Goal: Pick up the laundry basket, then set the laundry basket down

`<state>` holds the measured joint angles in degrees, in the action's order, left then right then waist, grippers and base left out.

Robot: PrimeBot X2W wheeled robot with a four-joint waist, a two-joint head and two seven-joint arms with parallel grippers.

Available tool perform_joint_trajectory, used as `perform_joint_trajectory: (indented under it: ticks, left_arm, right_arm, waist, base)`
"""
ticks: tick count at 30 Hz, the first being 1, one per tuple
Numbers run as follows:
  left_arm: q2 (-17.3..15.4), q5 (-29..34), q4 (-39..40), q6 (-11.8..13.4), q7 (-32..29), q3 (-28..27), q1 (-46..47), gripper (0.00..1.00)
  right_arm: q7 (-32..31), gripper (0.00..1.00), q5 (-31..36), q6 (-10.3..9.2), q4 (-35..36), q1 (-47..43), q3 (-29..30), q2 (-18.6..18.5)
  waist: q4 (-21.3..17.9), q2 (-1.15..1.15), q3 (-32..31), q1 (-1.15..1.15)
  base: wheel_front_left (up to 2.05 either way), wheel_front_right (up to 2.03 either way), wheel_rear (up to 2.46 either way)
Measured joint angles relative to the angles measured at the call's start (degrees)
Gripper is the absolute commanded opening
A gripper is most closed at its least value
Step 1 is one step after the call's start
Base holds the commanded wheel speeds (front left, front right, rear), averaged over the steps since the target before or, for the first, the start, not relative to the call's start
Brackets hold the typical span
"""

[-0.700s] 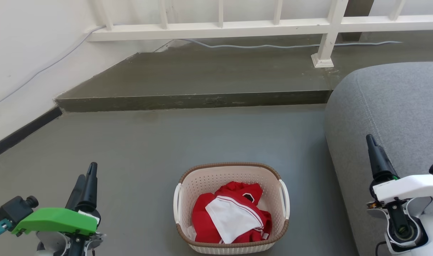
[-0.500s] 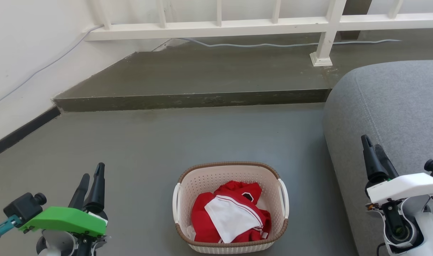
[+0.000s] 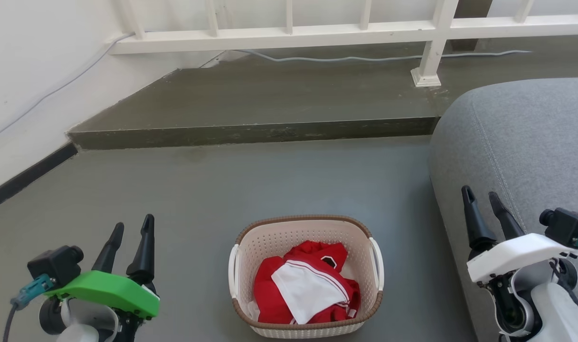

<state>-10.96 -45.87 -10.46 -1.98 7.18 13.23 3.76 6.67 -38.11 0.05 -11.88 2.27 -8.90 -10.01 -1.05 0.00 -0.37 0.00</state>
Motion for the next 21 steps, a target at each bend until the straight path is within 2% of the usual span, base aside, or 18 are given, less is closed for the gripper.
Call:
perform_joint_trajectory:
  ticks: [21]
  left_arm:
    - [-0.64, 15.61, 1.41, 3.38, 3.76, 4.0, 0.01, 1.0]
  right_arm:
    - [4.34, 1.0, 15.55, -3.03, 0.02, -0.12, -3.76, -0.27]
  waist:
    - [-0.8, 0.0, 0.32, 0.0]
  base:
    - [0.0, 0.0, 0.0]
